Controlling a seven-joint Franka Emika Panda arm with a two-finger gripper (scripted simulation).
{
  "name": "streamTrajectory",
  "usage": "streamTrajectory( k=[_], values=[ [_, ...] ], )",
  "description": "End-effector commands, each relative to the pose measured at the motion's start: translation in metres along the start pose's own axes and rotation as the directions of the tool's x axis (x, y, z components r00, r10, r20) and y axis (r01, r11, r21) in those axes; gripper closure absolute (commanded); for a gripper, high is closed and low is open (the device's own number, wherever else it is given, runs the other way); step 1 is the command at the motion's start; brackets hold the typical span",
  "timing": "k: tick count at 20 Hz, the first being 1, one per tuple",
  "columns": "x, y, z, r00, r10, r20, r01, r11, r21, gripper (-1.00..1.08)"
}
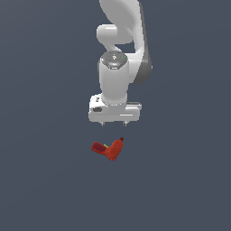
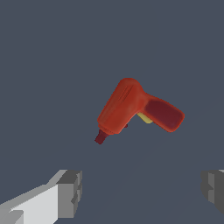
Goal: Pick up the object and move it to a goal position.
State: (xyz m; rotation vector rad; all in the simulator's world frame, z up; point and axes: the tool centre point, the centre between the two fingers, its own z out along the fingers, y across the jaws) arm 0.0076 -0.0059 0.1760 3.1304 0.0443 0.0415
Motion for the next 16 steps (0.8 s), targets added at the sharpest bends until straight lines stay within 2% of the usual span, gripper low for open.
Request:
streamTrajectory(
  k=[1, 8, 16],
  values=[
    [0.0, 0.0, 0.0, 1.0, 0.0, 0.0, 0.0, 1.0, 0.0, -1.0],
    [0.002, -0.014, -0.004, 1.0, -0.023, -0.009, 0.023, 1.0, 0.016, -1.0],
    [0.002, -0.014, 0.004, 1.0, 0.003, -0.002, -0.003, 1.0, 0.002, -1.0]
  ],
)
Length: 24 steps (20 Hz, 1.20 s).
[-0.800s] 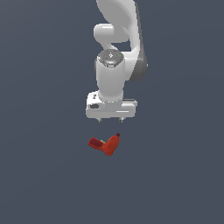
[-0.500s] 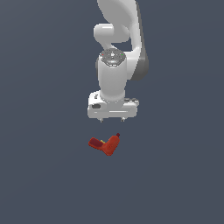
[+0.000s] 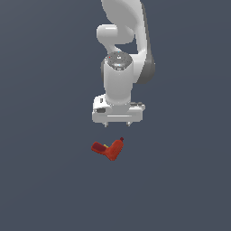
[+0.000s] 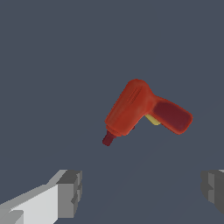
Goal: Pick up the object and move it to a goal position.
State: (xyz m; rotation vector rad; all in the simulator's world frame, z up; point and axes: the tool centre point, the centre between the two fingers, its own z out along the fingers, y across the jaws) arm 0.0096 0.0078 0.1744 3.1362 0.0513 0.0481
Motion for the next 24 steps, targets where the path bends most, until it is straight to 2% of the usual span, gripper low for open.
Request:
streamTrajectory(
  k=[1, 7, 13, 19, 24],
  values=[
    [0.0, -0.001, 0.005, 1.0, 0.015, 0.004, -0.015, 1.0, -0.008, -1.0],
    [0.001, -0.003, 0.023, 0.997, 0.075, 0.014, -0.075, 0.996, -0.045, -1.0],
    [0.002, -0.005, 0.049, 0.986, 0.164, 0.015, -0.161, 0.981, -0.111, -1.0],
    [0.003, -0.007, 0.076, 0.967, 0.255, -0.01, -0.252, 0.948, -0.192, -1.0],
    [0.006, -0.009, 0.093, 0.946, 0.319, -0.054, -0.322, 0.911, -0.259, -1.0]
  ],
)
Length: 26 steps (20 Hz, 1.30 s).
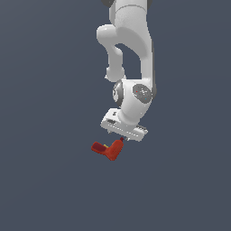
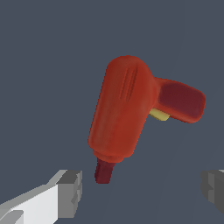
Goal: Pick up the object and move it to a goal position.
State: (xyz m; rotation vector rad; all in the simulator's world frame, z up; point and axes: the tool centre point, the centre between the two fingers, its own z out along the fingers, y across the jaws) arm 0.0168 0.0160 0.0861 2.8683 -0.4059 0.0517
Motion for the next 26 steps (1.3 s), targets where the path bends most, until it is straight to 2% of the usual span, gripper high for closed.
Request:
streamTrajectory(
  k=[1, 8, 12, 19, 26],
  values=[
    [0.001, -0.003, 0.008, 0.999, 0.038, -0.019, -0.038, 0.999, -0.035, -1.0],
    [0.005, -0.012, 0.023, 0.987, 0.128, -0.098, -0.14, 0.982, -0.123, -1.0],
    [0.008, -0.016, 0.026, 0.974, 0.166, -0.152, -0.189, 0.969, -0.157, -1.0],
    [0.013, -0.023, 0.027, 0.953, 0.203, -0.225, -0.247, 0.951, -0.187, -1.0],
    [0.015, -0.026, 0.026, 0.942, 0.215, -0.257, -0.269, 0.943, -0.195, -1.0]
  ],
)
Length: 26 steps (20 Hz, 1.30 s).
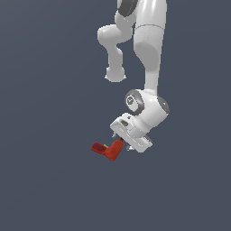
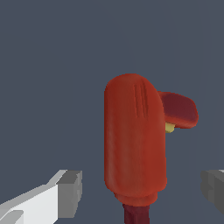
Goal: Pick up the object and move it to a goal position.
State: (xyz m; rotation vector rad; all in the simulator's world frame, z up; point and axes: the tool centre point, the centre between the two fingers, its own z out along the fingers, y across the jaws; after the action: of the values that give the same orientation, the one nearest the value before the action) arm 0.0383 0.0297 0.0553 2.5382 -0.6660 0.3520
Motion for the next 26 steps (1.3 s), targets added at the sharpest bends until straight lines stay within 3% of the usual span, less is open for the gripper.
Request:
streamTrajectory(
  k=[1, 14, 15, 26],
  values=[
    [0.0, 0.0, 0.0, 1.0, 0.004, -0.004, -0.004, 1.0, -0.002, -1.0],
    [0.0, 0.0, 0.03, 1.0, 0.004, -0.004, -0.004, 1.0, -0.002, -1.0],
    [0.0, 0.0, 0.03, 1.0, 0.004, -0.004, -0.004, 1.0, -0.002, 1.08],
    [0.0, -0.001, 0.027, 1.0, 0.004, -0.006, -0.004, 1.0, 0.002, 1.08]
  ],
)
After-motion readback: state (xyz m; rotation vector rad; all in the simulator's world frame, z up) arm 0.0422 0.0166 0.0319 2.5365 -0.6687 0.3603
